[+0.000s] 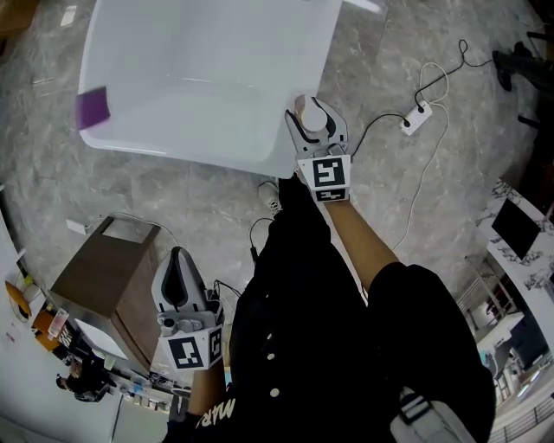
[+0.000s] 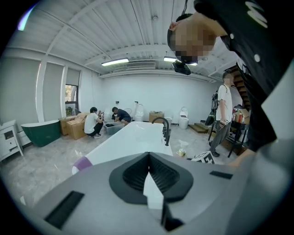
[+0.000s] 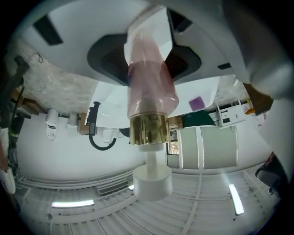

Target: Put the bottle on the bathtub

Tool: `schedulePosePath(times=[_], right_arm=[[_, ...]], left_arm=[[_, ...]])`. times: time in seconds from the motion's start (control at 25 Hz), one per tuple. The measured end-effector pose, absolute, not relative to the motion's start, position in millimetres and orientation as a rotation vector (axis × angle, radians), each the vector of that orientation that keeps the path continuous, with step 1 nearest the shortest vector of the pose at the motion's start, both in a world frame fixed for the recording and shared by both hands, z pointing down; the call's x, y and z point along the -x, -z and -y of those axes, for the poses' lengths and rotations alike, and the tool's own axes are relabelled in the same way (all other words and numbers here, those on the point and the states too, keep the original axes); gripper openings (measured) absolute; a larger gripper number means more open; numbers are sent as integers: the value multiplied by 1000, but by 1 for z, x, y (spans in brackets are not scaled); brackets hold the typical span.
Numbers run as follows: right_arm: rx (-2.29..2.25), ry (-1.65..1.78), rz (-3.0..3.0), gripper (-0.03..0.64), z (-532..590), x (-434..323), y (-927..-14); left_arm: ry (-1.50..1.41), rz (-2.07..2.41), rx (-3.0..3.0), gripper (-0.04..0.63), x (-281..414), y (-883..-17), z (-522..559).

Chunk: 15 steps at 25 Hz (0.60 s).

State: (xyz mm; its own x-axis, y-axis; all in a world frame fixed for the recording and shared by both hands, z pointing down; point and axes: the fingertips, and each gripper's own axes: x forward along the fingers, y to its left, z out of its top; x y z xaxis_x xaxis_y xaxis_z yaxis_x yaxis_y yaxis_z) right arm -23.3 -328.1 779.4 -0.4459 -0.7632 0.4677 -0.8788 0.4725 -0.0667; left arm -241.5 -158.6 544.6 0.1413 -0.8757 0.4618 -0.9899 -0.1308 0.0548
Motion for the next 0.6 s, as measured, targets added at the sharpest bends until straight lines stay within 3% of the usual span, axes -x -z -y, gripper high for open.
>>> schedulePosePath(times=[0.6], right_arm=[[-1381, -424, 2371, 225, 317, 5, -732]], left_arm=[[-421, 1826, -2110, 11, 248, -525, 163]])
